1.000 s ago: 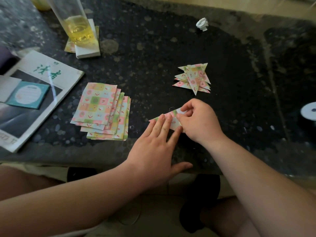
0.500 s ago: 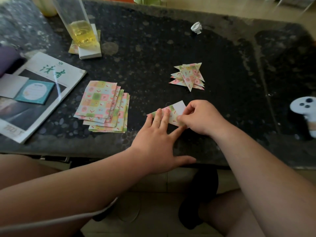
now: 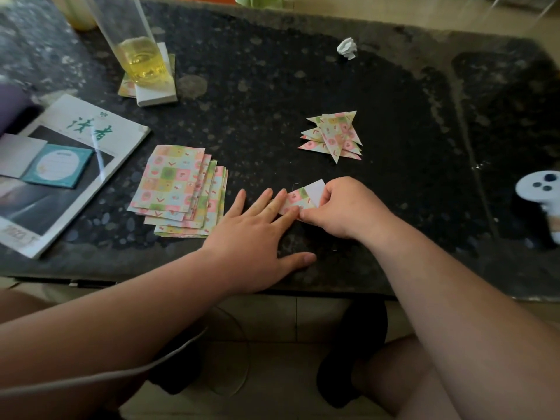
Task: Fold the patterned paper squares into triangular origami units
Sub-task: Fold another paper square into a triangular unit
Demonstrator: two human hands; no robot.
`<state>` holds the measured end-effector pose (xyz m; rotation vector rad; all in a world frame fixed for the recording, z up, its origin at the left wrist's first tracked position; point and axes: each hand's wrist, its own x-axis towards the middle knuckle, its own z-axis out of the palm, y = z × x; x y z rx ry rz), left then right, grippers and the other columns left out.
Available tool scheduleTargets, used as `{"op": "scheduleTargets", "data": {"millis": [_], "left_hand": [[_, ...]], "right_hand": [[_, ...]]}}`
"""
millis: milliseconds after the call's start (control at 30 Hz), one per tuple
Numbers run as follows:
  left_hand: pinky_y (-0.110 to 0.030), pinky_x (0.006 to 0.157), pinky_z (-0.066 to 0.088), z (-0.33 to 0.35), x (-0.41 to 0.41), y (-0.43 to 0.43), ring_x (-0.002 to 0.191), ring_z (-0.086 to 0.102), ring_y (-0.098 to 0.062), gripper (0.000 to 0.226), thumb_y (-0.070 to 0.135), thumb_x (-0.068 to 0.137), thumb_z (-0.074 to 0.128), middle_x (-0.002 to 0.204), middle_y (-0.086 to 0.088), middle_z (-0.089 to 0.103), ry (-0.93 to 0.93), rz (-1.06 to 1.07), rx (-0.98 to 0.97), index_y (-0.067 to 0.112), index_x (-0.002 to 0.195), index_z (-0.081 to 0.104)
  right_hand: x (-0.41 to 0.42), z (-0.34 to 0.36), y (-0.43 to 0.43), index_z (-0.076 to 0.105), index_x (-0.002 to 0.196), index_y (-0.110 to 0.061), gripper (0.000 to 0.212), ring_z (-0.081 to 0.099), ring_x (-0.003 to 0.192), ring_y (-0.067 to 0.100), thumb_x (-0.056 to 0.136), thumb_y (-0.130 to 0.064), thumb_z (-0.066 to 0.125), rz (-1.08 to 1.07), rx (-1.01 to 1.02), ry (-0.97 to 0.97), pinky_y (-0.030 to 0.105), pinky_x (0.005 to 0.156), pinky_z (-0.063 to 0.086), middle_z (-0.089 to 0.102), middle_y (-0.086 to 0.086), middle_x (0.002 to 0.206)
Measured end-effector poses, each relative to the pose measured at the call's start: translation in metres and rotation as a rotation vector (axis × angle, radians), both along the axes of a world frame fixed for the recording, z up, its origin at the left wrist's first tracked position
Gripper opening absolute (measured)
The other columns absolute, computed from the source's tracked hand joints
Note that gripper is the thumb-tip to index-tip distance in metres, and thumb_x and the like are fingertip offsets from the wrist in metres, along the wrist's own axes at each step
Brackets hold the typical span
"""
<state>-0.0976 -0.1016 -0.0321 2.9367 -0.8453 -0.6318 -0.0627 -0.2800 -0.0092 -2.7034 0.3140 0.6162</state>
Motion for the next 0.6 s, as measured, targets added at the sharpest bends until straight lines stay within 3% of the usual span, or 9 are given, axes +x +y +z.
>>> {"op": "scheduleTargets", "data": {"millis": [100, 167, 267, 600], "left_hand": [[-0.053, 0.125, -0.008, -0.002, 0.001, 0.002, 0.154, -0.021, -0.018, 0.097, 0.089, 0.084, 0.01, 0.168, 0.003, -0.017, 0.003, -0.013, -0.006, 0.033, 0.161, -0.004], [-0.054, 0.124, -0.009, -0.003, 0.001, 0.004, 0.153, -0.024, -0.018, 0.099, 0.091, 0.082, 0.01, 0.168, 0.002, -0.02, 0.013, -0.024, -0.004, 0.033, 0.16, -0.008], [-0.055, 0.124, -0.01, -0.007, 0.0, 0.006, 0.151, -0.029, -0.018, 0.102, 0.094, 0.081, 0.01, 0.166, 0.001, -0.026, 0.01, -0.042, 0.005, 0.033, 0.158, -0.016], [-0.053, 0.124, -0.012, -0.006, 0.0, 0.003, 0.15, -0.031, -0.018, 0.103, 0.094, 0.08, 0.009, 0.165, 0.002, -0.029, 0.022, -0.037, 0.031, 0.032, 0.157, -0.019]], "right_hand": [[0.005, 0.003, 0.007, 0.072, 0.103, -0.015, 0.045, 0.067, 0.085, 0.02, 0.086, -0.056, 0.073, 0.002, -0.019, 0.078, 0.032, 0.065, 0.046, 0.069, 0.001, 0.086], [0.006, 0.006, 0.009, 0.072, 0.096, -0.017, 0.033, 0.068, 0.067, 0.016, 0.091, -0.05, 0.07, -0.027, 0.054, 0.161, 0.03, 0.064, 0.052, 0.075, -0.002, 0.073], [0.004, 0.006, 0.006, 0.067, 0.091, -0.018, 0.024, 0.054, 0.043, 0.012, 0.095, -0.041, 0.07, -0.093, 0.194, 0.227, 0.026, 0.054, 0.043, 0.073, -0.003, 0.059], [-0.01, 0.011, -0.021, 0.068, 0.087, -0.014, 0.018, 0.047, 0.033, 0.009, 0.095, -0.029, 0.073, -0.175, 0.236, 0.281, 0.024, 0.048, 0.036, 0.07, 0.002, 0.056]]}}
